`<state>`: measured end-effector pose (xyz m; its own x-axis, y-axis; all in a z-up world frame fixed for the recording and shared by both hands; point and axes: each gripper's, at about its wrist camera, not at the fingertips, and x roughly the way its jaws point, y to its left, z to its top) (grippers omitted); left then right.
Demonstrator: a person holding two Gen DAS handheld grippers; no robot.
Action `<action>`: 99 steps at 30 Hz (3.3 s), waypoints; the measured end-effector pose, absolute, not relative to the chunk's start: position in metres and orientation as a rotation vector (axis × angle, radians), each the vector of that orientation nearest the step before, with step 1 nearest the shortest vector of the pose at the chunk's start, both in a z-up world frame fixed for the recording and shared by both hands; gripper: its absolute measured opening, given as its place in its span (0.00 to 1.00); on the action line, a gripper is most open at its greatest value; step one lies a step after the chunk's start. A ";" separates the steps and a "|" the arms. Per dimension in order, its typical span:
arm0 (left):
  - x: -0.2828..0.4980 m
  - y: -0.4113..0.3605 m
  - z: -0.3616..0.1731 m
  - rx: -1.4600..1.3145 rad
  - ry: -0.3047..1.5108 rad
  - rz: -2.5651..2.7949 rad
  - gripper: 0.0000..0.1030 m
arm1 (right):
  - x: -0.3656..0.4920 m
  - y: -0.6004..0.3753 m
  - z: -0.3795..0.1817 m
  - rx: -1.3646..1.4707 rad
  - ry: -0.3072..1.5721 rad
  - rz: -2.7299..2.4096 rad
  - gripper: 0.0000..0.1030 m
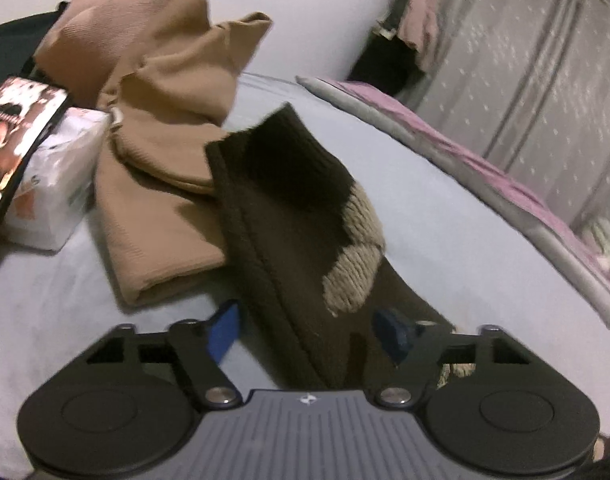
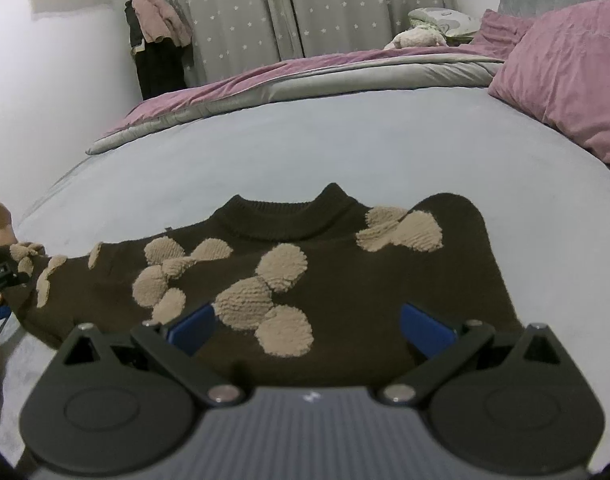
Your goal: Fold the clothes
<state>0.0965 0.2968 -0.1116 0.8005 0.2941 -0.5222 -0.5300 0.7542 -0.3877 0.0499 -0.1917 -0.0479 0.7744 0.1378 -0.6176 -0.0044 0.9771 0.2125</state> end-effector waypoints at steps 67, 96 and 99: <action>0.078 0.049 -0.058 -0.324 0.459 -0.391 0.08 | 0.048 -0.209 -0.037 0.365 0.642 0.101 1.00; 0.071 0.037 -0.046 -0.173 0.741 -0.538 0.97 | 0.058 -0.224 -0.061 0.653 0.685 0.136 0.85; 0.074 0.046 -0.045 -0.199 0.765 -0.524 0.98 | 0.061 -0.222 -0.067 0.717 0.688 0.165 0.84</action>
